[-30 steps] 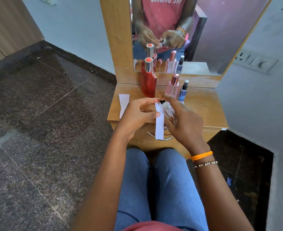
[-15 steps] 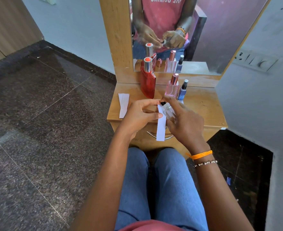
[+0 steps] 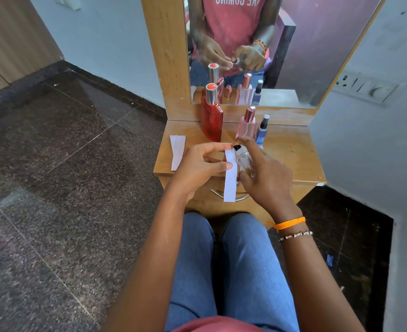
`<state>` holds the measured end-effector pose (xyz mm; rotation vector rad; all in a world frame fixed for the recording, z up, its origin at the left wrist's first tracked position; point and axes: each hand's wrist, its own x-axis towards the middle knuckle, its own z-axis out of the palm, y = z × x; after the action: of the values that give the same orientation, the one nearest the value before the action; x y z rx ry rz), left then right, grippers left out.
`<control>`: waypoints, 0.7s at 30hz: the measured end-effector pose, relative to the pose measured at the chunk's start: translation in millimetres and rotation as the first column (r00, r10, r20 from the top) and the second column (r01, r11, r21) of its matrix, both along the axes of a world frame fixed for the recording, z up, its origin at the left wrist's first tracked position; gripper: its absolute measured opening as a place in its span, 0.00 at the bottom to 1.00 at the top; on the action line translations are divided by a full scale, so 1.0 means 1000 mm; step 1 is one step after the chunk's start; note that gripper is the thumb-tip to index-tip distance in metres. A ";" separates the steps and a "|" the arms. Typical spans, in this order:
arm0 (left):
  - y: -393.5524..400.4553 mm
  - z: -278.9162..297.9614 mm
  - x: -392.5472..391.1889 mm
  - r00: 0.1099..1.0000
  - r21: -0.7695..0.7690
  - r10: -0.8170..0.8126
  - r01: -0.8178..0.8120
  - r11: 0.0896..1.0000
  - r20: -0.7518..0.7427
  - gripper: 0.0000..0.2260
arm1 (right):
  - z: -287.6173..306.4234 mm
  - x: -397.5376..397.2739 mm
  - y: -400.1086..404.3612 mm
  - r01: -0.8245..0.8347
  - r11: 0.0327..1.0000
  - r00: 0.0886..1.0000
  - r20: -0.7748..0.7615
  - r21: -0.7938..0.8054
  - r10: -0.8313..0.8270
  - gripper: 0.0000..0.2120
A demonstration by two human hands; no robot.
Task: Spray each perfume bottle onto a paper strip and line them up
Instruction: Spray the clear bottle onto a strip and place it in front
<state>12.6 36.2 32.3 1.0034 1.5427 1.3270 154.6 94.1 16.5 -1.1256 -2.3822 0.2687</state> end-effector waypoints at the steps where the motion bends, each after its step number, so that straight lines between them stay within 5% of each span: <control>1: 0.000 0.000 0.000 1.000 0.001 -0.001 0.001 1.000 -0.010 0.17 | 0.001 0.000 0.001 -0.003 0.999 1.000 -0.023 -0.042 0.002 0.29; 4: -0.001 0.002 0.000 0.999 -0.005 0.005 -0.005 1.000 -0.039 0.18 | 0.000 0.003 0.006 -0.108 0.939 0.947 -0.322 -0.326 -0.003 0.26; 7: 0.001 0.001 0.001 0.999 -0.009 0.009 -0.009 1.000 -0.049 0.18 | 0.007 0.005 0.008 -0.306 0.716 0.714 -0.649 -0.628 -0.264 0.24; 9: 0.002 0.000 0.005 0.998 -0.019 0.007 -0.008 1.000 -0.064 0.18 | 0.010 0.006 0.010 -0.360 0.578 0.612 -0.653 -0.733 -0.446 0.18; 13: 0.006 -0.001 0.015 0.998 -0.018 -0.021 0.020 1.000 -0.058 0.19 | 0.008 0.009 0.013 -0.413 0.452 0.590 -0.610 -0.791 -0.529 0.16; 21: 0.013 -0.002 0.029 0.998 -0.020 -0.030 0.029 0.999 -0.046 0.26 | 0.005 0.017 0.020 -0.374 0.448 0.584 -0.582 -0.812 -0.566 0.17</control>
<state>41.5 49.7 30.5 1.0476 1.5666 1.2748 171.9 113.7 21.5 -1.1290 -1.1354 1.7908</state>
